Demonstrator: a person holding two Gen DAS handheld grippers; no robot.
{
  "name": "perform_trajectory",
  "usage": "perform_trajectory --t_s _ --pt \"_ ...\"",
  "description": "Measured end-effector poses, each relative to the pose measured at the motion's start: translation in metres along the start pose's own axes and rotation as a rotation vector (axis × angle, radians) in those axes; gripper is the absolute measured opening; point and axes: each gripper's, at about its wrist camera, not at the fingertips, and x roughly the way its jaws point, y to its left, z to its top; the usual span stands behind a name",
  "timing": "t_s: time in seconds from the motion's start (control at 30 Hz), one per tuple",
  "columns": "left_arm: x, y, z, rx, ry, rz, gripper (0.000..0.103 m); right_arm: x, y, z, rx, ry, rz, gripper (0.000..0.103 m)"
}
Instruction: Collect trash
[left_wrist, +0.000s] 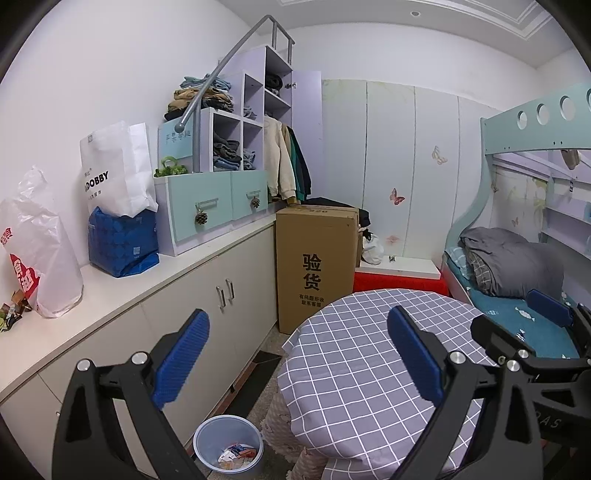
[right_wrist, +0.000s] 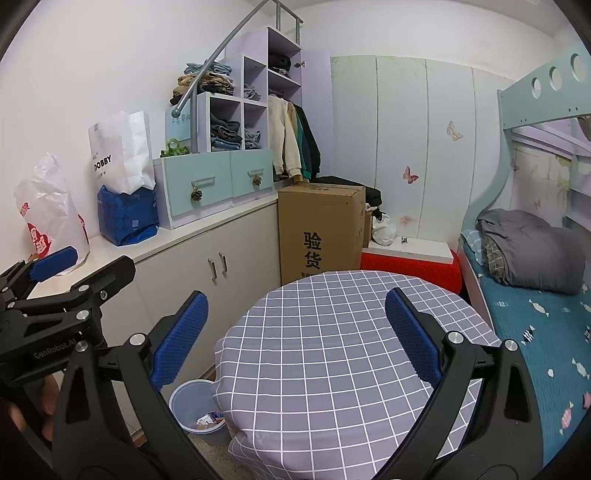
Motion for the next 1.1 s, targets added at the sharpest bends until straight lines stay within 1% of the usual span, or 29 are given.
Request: perform_trajectory --t_s 1.1 --pt "0.0018 0.0036 -0.0070 -0.002 0.013 -0.004 0.095 0.0068 0.0033 -0.0039 0.014 0.026 0.015 0.095"
